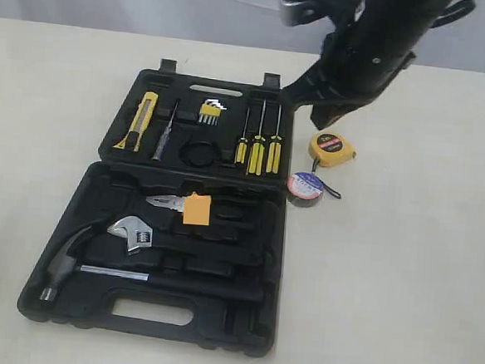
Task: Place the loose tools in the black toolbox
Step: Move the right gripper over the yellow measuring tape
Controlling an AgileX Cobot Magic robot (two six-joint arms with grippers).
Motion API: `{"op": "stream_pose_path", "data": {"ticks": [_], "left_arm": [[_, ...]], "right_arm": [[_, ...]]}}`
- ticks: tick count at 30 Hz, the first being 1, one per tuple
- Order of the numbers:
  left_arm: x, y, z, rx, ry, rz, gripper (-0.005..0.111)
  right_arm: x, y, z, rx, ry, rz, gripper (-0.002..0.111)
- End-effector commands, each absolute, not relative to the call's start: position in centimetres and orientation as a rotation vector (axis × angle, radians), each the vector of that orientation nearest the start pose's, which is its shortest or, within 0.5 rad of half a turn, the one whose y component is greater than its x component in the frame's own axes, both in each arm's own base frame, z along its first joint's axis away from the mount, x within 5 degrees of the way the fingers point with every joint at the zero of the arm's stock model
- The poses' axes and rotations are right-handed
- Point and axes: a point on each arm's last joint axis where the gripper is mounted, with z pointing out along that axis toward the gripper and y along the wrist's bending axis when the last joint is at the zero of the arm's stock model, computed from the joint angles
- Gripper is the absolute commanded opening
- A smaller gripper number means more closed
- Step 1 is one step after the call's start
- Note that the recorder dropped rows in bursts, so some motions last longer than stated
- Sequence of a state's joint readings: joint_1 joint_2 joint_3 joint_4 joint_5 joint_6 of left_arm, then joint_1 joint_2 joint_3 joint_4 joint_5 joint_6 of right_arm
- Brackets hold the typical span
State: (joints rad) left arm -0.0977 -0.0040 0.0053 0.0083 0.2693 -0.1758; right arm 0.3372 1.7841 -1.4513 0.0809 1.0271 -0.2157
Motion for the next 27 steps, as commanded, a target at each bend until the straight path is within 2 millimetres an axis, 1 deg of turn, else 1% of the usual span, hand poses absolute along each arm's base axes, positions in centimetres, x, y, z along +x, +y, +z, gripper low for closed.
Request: {"op": "stream_pose_path", "data": {"ticks": [1,3,4,7,10,13,17,20,22,24,26,27], "left_arm": [[5.5,-0.6,18.9,-0.063,1.759,-0.203,0.000],[5.5,-0.6,18.9,-0.063,1.759,-0.203,0.000],[5.5,-0.6,18.9,-0.063,1.759,-0.203,0.000],[5.5,-0.6,18.9,-0.063,1.759,-0.203,0.000],[5.5,-0.6,18.9,-0.063,1.759,-0.203,0.000],[5.5,-0.6,18.9,-0.063,1.759,-0.203,0.000],[5.5,-0.6,18.9,-0.063,1.759,-0.203,0.000],[5.5,-0.6,18.9,-0.063,1.759,-0.203,0.000],[5.5,-0.6,18.9,-0.063,1.759,-0.203,0.000],[5.5,-0.6,18.9,-0.063,1.759,-0.203,0.000],[5.5,-0.6,18.9,-0.063,1.759,-0.203,0.000],[5.5,-0.6,18.9,-0.063,1.759,-0.203,0.000]], "right_arm": [[35.2,10.1,26.5,-0.537,2.823,0.132,0.000],[35.6,9.7,26.3,-0.497,2.802,0.129,0.000],[35.9,9.6,26.2,-0.513,2.781,0.122,0.000],[36.5,9.8,25.8,-0.638,2.715,0.097,0.000],[37.5,9.7,25.0,-0.639,2.690,0.084,0.000],[39.2,8.9,24.3,-0.603,2.725,0.081,0.000],[41.7,7.6,24.3,-0.571,2.801,0.076,0.000],[43.0,7.5,23.9,-0.643,2.814,0.044,0.000],[43.4,7.7,22.7,-0.696,2.832,0.034,0.001],[43.7,7.8,21.4,-0.725,2.853,0.032,0.006],[43.9,7.8,20.3,-0.719,2.877,0.035,0.017],[44.0,7.8,19.7,-0.722,2.891,0.037,0.025]]}}
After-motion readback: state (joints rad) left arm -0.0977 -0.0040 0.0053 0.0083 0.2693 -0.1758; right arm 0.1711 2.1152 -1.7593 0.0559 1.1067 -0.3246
